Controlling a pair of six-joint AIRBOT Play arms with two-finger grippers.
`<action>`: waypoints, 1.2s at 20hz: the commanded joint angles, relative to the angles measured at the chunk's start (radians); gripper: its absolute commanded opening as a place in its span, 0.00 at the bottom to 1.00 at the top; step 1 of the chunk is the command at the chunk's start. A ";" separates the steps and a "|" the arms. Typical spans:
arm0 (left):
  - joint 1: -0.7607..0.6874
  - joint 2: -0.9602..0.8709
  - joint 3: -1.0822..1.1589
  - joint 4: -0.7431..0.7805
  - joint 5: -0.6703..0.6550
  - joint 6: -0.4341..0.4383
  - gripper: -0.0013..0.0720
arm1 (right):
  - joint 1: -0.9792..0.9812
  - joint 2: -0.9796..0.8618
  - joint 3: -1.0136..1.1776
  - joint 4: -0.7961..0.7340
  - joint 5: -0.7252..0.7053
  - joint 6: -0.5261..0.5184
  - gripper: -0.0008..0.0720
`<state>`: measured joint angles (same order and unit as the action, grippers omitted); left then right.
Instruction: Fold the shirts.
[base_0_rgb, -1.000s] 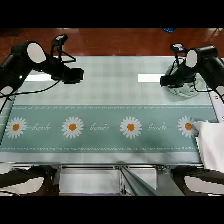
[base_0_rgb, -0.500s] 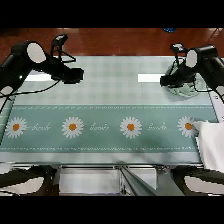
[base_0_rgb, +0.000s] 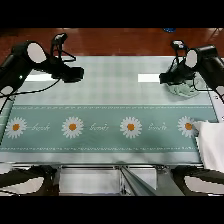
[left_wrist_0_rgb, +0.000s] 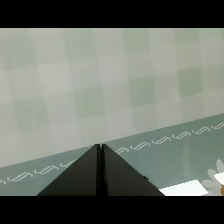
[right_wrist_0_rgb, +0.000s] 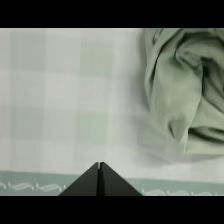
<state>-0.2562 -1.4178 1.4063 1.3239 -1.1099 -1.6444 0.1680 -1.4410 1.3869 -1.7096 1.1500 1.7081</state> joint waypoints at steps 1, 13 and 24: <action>0.002 -0.016 0.000 0.039 0.135 0.001 0.12 | 0.001 -0.005 0.001 -0.091 -0.235 0.014 0.33; 0.026 -0.067 0.007 0.098 0.217 -0.008 0.71 | -0.370 -0.256 0.002 -0.244 -0.557 0.465 0.57; 0.174 0.017 0.048 0.093 -0.034 0.158 0.71 | -0.372 -0.269 0.100 0.169 -0.308 -0.076 0.04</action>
<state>-0.1387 -1.4406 1.4471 1.4216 -1.0592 -1.5166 -0.2031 -1.7351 1.4326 -1.6390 0.7155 1.7760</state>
